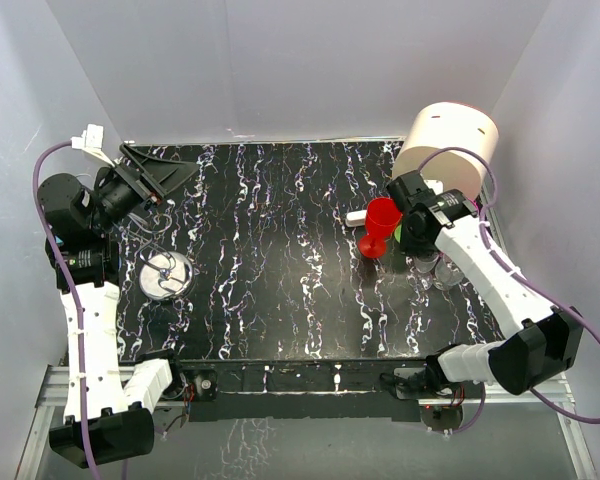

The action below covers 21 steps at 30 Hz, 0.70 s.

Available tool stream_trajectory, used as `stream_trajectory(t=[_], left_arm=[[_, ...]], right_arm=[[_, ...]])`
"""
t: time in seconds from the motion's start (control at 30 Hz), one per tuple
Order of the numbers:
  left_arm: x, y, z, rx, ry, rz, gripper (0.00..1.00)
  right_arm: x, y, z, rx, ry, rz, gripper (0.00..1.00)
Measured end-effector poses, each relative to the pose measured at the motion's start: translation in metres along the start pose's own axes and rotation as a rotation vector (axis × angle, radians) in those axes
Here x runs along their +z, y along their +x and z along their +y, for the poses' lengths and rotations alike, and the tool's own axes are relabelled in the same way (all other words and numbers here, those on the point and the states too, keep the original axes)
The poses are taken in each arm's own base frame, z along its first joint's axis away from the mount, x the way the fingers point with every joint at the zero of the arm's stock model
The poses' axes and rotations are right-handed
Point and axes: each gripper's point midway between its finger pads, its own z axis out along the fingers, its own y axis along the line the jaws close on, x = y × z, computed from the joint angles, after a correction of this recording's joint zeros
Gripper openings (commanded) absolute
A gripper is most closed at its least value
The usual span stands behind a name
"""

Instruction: Take the wine glass off the wine glass rack

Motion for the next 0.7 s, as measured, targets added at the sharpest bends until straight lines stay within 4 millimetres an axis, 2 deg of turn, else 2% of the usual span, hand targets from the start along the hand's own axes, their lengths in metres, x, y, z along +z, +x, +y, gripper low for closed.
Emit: stream_trajectory(t=[0.5,0.7], left_arm=[[-0.0018,-0.0028,-0.0007,0.034,-0.027,-0.008,0.99],[-0.002,-0.0018,0.0007,0.03,-0.033,-0.004,0.99]], right_arm=[[0.0065,-0.0051,-0.0055,0.035,-0.094,0.054,0.0],[0.0082,-0.0084,-0.0105,0.066,-0.103,0.056,0.23]])
